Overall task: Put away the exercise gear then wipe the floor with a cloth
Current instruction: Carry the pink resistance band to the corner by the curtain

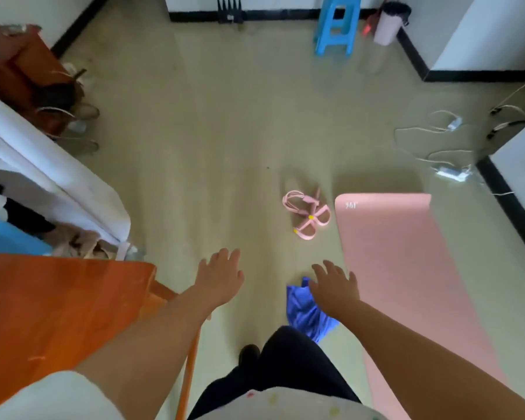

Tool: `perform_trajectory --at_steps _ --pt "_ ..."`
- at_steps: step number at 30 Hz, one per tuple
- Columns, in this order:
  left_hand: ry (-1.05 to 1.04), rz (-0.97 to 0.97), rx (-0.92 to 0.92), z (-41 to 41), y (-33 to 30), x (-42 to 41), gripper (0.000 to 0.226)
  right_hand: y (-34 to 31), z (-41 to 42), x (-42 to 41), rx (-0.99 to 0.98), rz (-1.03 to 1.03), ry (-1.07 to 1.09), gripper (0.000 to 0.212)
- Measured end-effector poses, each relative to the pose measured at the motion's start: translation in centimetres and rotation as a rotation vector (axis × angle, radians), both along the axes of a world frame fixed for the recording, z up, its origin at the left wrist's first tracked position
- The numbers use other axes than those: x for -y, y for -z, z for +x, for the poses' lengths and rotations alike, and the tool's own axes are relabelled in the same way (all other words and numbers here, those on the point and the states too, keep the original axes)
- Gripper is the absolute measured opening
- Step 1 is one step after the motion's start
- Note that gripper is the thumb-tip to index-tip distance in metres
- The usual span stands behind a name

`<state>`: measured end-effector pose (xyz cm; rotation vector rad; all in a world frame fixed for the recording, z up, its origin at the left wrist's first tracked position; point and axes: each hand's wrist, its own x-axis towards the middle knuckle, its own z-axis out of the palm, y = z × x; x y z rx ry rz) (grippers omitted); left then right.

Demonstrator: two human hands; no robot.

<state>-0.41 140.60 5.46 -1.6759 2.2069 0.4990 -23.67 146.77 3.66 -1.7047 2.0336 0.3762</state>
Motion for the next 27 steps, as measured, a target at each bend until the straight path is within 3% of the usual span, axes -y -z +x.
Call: perform_trajectory --at_steps 8,17,22,27 --pt "0.267 0.004 -0.009 -6.7 1.3 18.9 0.056 2.0 -3.6 17.8 -0.004 0.013 0.131 0.047" --pt "0.313 0.126 -0.013 -12.3 3.2 40.3 0.055 3.3 -10.2 35.1 0.053 0.135 0.314 0.047" --pt "0.447 0.219 0.055 -15.9 5.5 49.3 0.052 5.1 -12.7 40.2 0.091 0.165 0.560 0.047" --pt "0.737 0.363 0.099 -21.7 10.2 56.3 0.053 9.0 -13.0 42.0 0.205 0.230 1.003 0.047"
